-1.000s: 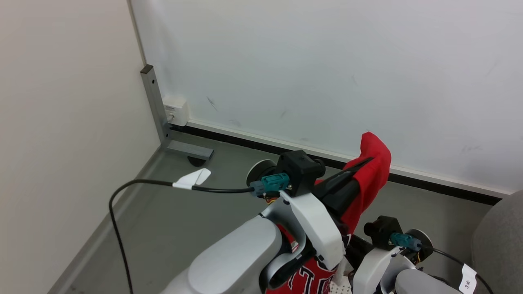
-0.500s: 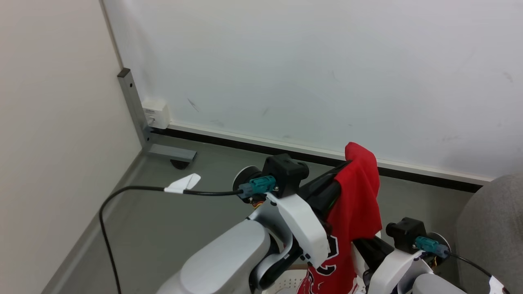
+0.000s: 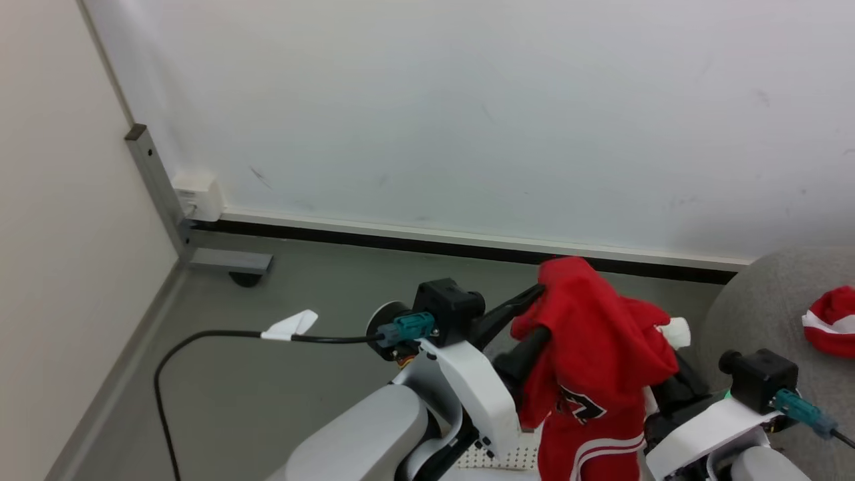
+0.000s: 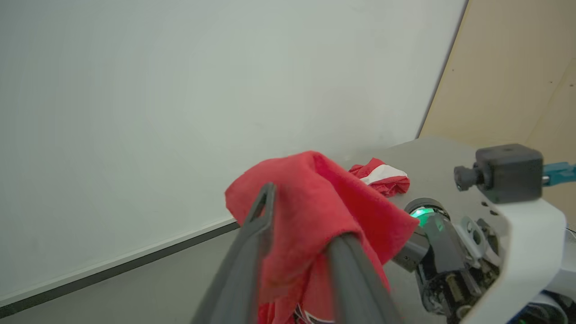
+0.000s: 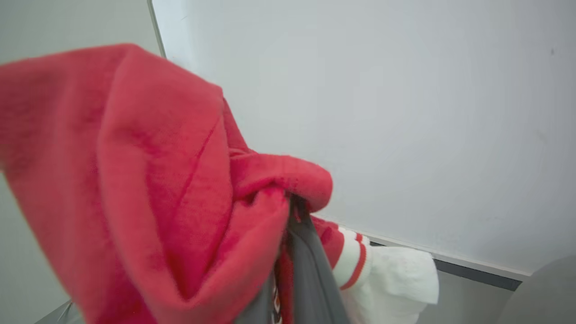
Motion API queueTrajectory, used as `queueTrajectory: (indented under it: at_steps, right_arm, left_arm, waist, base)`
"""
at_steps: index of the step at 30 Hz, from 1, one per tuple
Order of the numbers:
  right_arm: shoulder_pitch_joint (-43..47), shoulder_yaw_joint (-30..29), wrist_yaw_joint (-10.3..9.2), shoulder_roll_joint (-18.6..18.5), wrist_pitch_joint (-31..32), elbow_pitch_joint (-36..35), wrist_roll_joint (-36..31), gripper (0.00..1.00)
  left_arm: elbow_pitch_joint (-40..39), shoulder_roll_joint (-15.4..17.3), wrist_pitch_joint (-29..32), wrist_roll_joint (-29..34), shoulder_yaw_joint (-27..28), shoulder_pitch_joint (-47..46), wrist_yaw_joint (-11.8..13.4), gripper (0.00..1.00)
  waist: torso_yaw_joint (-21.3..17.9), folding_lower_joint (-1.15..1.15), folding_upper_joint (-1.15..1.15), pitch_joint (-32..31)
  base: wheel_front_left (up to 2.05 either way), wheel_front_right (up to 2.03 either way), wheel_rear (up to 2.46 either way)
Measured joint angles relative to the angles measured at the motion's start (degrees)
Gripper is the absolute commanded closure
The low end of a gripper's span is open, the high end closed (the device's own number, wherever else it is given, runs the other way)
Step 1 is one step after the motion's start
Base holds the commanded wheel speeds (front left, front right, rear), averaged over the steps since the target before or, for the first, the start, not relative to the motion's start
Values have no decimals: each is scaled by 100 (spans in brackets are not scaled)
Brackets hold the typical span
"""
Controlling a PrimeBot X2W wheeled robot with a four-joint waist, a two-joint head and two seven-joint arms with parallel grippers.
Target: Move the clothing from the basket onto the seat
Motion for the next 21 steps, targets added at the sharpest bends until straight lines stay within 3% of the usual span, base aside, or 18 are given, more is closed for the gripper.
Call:
queueTrajectory:
  at_steps: [9, 21]
  right_arm:
    - [218, -989, 0, -88, -1, -568, -277, 100]
    - [404, -1895, 0, -310, -1, -1049, -556, 100]
  left_arm:
    - [-138, 59, -9, 10, -126, 148, 33, 0]
    - [-169, 78, -159, 56, -222, 226, 68, 0]
  waist:
    - [-585, 0, 0, 66]
    - [-1679, 0, 0, 202]
  base:
    - [0, 0, 0]
    - [0, 0, 0]
